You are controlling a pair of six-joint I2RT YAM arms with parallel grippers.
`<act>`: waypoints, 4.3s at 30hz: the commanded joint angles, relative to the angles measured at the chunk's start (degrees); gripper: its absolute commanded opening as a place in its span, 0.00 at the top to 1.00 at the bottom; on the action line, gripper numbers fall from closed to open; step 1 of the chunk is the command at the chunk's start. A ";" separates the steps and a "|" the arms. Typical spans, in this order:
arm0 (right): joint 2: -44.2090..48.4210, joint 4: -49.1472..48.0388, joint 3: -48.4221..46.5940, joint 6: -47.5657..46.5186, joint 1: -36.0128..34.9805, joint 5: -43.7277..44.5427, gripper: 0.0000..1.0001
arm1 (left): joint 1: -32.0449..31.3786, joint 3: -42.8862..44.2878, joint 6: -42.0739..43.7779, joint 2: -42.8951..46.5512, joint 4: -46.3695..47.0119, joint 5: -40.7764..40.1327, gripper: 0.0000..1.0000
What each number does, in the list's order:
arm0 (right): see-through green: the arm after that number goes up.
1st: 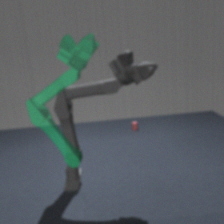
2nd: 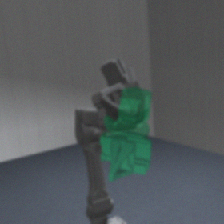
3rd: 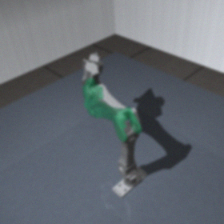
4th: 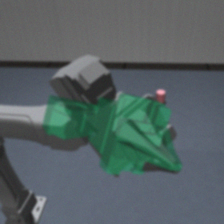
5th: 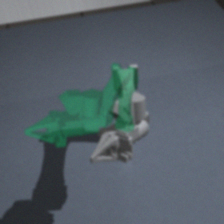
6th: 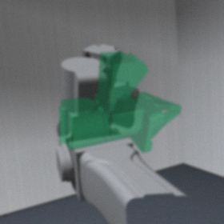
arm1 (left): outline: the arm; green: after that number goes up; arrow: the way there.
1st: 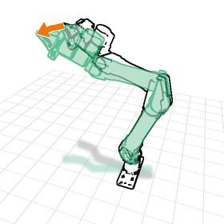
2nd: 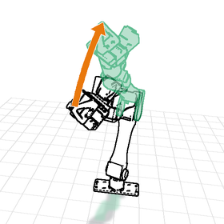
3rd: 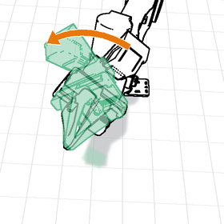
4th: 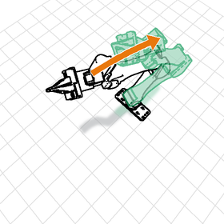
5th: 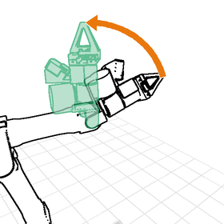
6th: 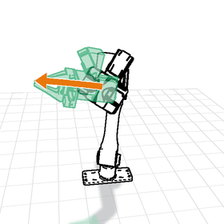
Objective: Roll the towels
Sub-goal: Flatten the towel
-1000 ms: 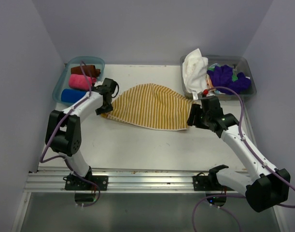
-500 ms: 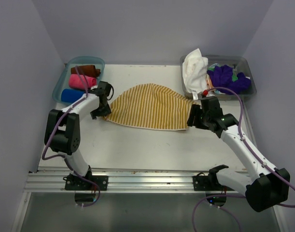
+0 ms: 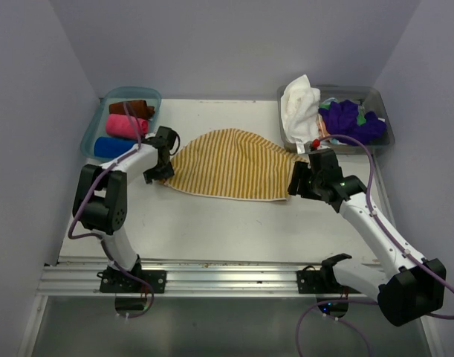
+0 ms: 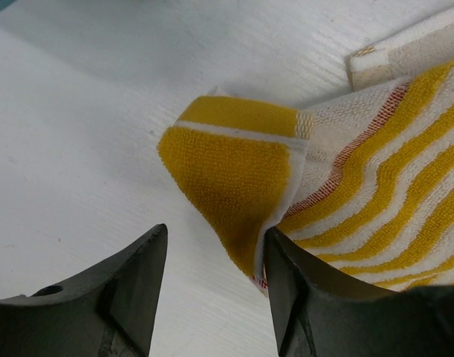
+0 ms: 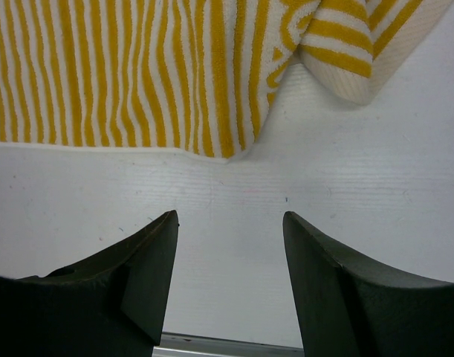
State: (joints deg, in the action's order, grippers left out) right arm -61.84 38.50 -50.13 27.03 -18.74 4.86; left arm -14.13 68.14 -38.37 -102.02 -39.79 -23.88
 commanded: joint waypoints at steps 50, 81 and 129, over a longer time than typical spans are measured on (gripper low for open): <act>-14.74 -22.08 -1.89 13.95 20.67 1.46 1.00 | 8.22 8.32 4.26 14.64 -1.25 18.50 1.00; -14.81 -6.32 -3.87 1.01 28.15 -4.68 0.48 | 14.75 0.15 5.15 14.57 6.22 29.50 1.00; -23.07 2.19 -51.97 5.93 28.58 -0.74 1.00 | 14.75 49.69 2.60 -0.99 -6.00 34.43 1.00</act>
State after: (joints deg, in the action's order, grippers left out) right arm -86.96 35.00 -92.97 32.38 9.19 0.56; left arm 0.62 107.50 -34.94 -104.79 -42.59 9.08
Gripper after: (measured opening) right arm 0.014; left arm 0.010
